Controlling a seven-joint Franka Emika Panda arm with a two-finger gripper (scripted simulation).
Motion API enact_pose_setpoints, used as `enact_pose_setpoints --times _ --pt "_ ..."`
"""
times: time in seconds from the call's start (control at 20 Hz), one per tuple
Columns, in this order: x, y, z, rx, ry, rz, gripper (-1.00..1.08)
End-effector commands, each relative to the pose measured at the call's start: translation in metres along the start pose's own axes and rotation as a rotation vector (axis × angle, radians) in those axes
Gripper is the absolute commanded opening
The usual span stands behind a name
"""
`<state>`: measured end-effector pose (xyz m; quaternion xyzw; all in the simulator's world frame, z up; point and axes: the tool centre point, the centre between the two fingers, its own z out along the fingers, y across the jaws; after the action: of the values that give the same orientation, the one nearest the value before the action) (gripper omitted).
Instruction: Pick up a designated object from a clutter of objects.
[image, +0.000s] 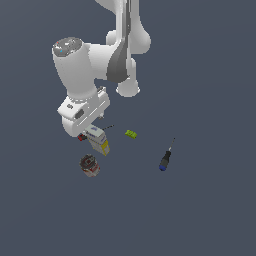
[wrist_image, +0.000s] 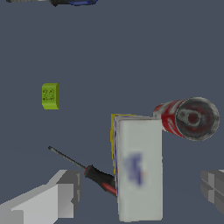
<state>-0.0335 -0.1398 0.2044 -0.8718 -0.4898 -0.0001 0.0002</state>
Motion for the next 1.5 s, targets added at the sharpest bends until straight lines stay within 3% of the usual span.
enact_pose_setpoints --times 0.0,0.45,1.2,1.25,1.45 --pt "-0.002 0.0 0.002 0.0 0.0 -0.016 1.0" --pt "-0.003 0.0 0.007 0.0 0.0 -0.02 1.0" --pt "-0.004 0.0 0.052 0.0 -0.001 -0.023 1.0" --pt "-0.004 0.0 0.052 0.0 -0.001 -0.023 -1.0" --pt "-0.004 0.0 0.052 0.0 -0.001 -0.023 -1.0"
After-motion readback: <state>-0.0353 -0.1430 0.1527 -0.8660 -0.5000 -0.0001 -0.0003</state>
